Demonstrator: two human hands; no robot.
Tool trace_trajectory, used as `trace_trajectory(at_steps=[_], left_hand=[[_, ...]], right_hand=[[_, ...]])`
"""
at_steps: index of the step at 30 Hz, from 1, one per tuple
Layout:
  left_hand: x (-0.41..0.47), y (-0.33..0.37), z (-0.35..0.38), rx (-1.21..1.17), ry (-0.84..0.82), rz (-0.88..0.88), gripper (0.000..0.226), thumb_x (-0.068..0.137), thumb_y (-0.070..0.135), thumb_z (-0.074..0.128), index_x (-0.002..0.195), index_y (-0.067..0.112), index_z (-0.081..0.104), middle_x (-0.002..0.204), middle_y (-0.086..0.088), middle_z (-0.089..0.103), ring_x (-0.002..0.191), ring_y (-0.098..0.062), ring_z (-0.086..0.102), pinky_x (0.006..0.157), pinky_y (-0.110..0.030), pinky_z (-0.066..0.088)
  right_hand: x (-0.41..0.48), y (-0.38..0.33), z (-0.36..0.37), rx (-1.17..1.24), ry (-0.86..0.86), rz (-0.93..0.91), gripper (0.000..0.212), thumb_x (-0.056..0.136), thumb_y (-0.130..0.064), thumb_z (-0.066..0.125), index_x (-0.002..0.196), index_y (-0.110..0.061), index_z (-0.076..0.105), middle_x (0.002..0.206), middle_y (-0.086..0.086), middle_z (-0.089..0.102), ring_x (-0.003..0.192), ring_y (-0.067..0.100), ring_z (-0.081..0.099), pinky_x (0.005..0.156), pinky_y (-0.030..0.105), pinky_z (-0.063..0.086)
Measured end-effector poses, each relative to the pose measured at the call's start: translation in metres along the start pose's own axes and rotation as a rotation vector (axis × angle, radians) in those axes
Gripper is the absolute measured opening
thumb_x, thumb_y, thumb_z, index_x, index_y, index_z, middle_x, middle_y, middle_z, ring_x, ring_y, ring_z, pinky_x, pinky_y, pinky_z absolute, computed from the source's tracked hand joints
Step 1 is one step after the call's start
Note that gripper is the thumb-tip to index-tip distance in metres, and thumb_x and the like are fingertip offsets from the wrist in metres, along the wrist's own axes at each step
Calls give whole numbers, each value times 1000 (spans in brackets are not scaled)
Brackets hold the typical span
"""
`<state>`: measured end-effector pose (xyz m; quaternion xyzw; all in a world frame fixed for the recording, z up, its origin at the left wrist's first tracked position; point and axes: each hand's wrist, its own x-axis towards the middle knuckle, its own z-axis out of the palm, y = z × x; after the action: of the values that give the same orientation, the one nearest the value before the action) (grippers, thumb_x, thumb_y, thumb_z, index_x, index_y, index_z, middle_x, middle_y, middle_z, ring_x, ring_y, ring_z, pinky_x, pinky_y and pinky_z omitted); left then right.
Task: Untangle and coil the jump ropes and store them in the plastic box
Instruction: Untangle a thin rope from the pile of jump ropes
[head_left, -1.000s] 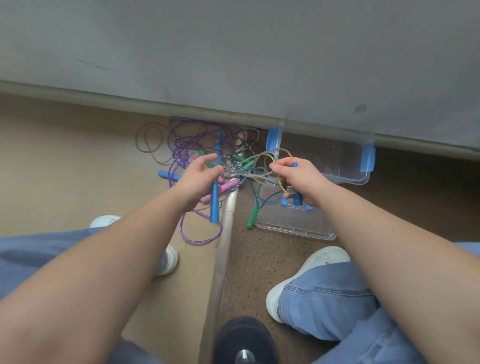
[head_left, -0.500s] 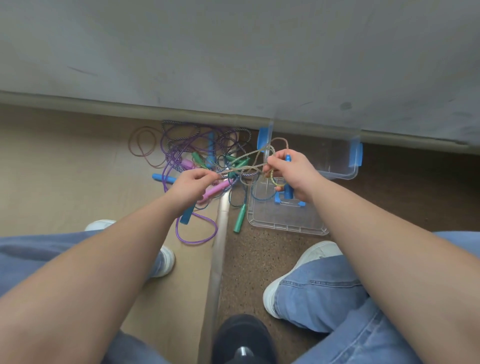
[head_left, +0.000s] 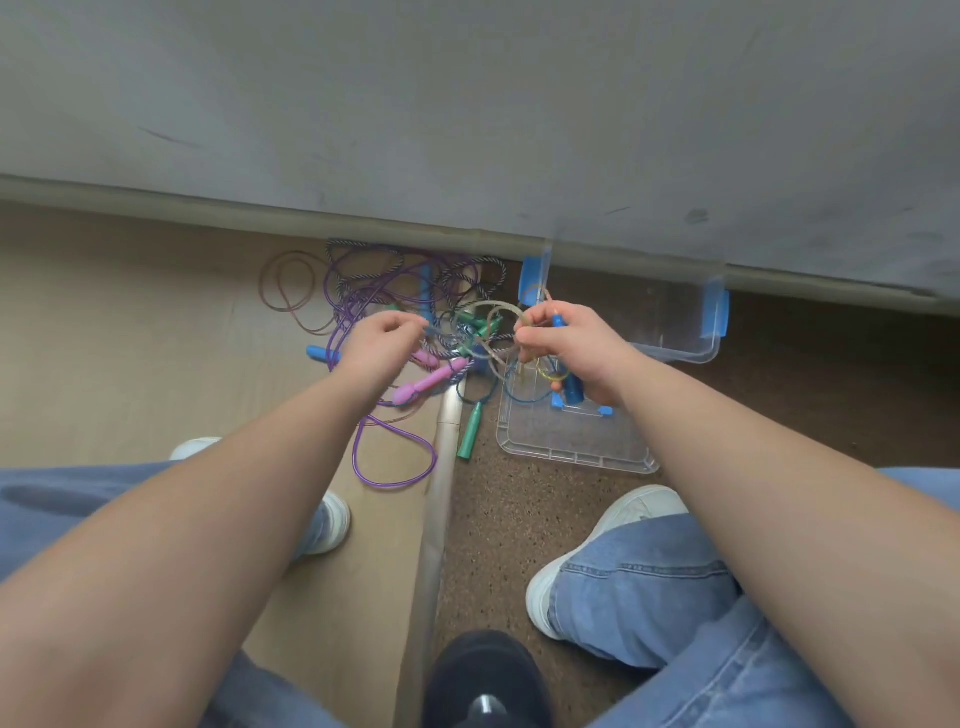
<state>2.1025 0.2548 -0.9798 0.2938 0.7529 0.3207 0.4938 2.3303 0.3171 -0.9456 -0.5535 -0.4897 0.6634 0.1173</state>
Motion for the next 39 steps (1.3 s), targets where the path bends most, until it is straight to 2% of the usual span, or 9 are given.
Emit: trace_trajectory(at_steps=[3, 6, 9, 13, 17, 20, 30, 36, 39], left_hand=[[-7, -2, 4, 241, -324, -72, 26, 85, 26, 67, 109, 17, 67, 105, 2, 72, 105, -19, 65, 86, -32, 50], [-16, 7, 13, 328, -318, 25, 76, 85, 39, 73, 150, 25, 36, 130, 13, 47, 117, -14, 53, 97, -28, 47], [-22, 28, 21, 128, -337, 117, 77, 84, 42, 76, 150, 30, 37, 140, 7, 48, 117, -5, 53, 80, -11, 47], [-25, 44, 24, 113, -397, 167, 75, 65, 62, 83, 127, 29, 57, 122, 9, 66, 114, -1, 62, 102, -31, 49], [-33, 56, 30, 75, -394, 154, 11, 92, 38, 68, 95, 27, 69, 91, 13, 74, 84, 4, 67, 81, -25, 46], [-37, 60, 29, 124, -343, 165, 28, 99, 33, 55, 77, 21, 67, 67, 17, 71, 61, 8, 59, 68, -29, 44], [-43, 66, 6, -83, -151, 73, 33, 97, 33, 46, 84, 26, 76, 95, 2, 78, 101, -21, 70, 97, -45, 53], [-51, 73, -5, 74, -266, 211, 31, 96, 44, 53, 91, 25, 77, 67, 6, 65, 69, -11, 60, 78, -37, 52], [-55, 69, -13, 119, -328, 265, 17, 94, 15, 62, 99, 23, 76, 68, 8, 67, 69, -12, 61, 76, -30, 54]], right_hand=[[0, -13, 5, 71, -30, -33, 8, 97, -18, 59, 91, -21, 56, 93, 6, 72, 87, 18, 66, 45, 23, 40], [-5, -29, 8, 75, -42, -67, 7, 101, -21, 55, 94, -20, 53, 71, 3, 68, 88, 24, 65, 45, 23, 39], [-13, -46, 10, 80, -68, -113, 5, 103, -21, 51, 101, -19, 55, 65, 2, 62, 74, 27, 64, 42, 22, 35], [-22, -65, 10, 140, -114, -183, 12, 105, -18, 47, 107, -19, 58, 67, 6, 57, 53, 23, 53, 38, 21, 34], [-32, -83, 4, 228, -173, -197, 14, 106, -18, 45, 112, -19, 58, 67, 7, 55, 44, 17, 49, 38, 20, 32], [-36, -90, -7, 209, -115, -198, 13, 104, -17, 47, 109, -19, 60, 60, 3, 49, 42, 15, 43, 42, 21, 31], [-51, -82, -14, -75, -38, -95, 6, 98, -18, 60, 101, -13, 59, 85, 13, 67, 73, 17, 73, 45, 22, 39], [-55, -78, -10, 16, 99, -129, 6, 103, -17, 50, 99, -15, 54, 77, 8, 64, 71, 16, 72, 41, 23, 42], [-54, -83, -18, 142, 222, -182, 7, 104, -18, 47, 100, -16, 53, 69, 4, 59, 66, 17, 69, 42, 23, 39]])
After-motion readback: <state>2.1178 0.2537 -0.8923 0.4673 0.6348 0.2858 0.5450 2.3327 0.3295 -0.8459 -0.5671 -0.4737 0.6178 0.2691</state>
